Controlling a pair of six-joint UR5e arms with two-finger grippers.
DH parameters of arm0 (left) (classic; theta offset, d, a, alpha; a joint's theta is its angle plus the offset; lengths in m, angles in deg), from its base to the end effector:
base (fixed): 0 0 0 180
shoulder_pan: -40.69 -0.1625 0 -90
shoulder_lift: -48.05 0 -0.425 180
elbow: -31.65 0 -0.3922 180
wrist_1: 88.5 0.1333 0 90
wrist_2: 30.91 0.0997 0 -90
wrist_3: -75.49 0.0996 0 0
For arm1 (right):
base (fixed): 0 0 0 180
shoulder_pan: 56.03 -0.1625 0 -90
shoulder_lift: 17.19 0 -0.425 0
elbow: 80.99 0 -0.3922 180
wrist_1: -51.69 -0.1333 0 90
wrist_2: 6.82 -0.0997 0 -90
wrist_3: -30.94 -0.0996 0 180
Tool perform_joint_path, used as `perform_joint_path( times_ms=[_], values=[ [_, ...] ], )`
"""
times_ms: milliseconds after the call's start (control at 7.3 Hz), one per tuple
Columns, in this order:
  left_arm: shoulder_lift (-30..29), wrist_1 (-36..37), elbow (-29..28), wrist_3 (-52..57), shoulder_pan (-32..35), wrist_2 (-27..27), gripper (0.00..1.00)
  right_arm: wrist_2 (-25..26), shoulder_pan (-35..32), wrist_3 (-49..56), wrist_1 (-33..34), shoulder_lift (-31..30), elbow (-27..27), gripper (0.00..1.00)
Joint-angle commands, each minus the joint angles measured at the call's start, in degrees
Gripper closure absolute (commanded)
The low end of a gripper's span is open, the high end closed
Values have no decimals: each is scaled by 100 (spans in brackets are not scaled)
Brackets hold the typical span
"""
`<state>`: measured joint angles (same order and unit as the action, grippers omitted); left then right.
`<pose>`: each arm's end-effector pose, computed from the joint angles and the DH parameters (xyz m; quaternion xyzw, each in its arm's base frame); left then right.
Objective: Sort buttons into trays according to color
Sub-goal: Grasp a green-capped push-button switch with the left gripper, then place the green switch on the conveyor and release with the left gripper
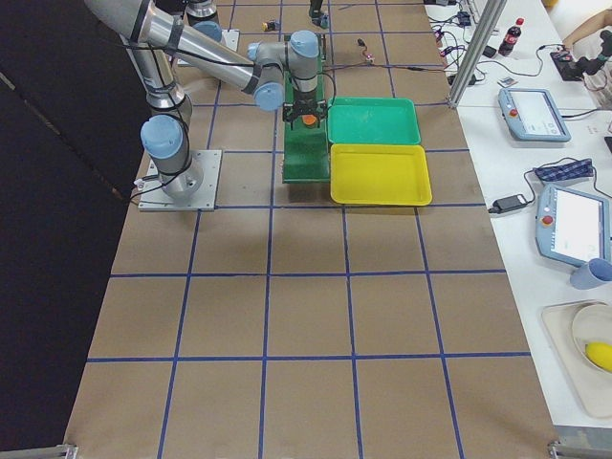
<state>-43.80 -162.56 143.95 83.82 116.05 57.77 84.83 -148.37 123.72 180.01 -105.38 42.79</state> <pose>-0.0159 -0.4755 0.3140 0.0557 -0.9958 -0.0679 0.0255 0.1482 -0.4310 0.2643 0.7375 -0.6748 0.0066 0.0270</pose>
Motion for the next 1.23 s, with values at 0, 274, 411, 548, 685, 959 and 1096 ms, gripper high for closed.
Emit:
perform_joint_path(
  times_ms=[0,274,411,548,685,959,1096],
  values=[
    [53,92,378,354,241,9,100,-7,23,4,123,47,15,0],
    [-34,417,512,380,338,-9,100,168,23,65,105,47,-3,0],
    [0,514,521,389,478,9,100,256,23,39,114,56,6,0],
    [9,524,529,407,541,9,100,240,23,65,122,100,6,0],
    [9,515,529,389,550,9,17,240,23,65,122,118,6,0],
    [87,515,416,372,559,-18,0,222,23,65,114,126,23,0],
    [132,506,311,380,541,17,0,222,15,65,105,118,32,0]
  ],
)
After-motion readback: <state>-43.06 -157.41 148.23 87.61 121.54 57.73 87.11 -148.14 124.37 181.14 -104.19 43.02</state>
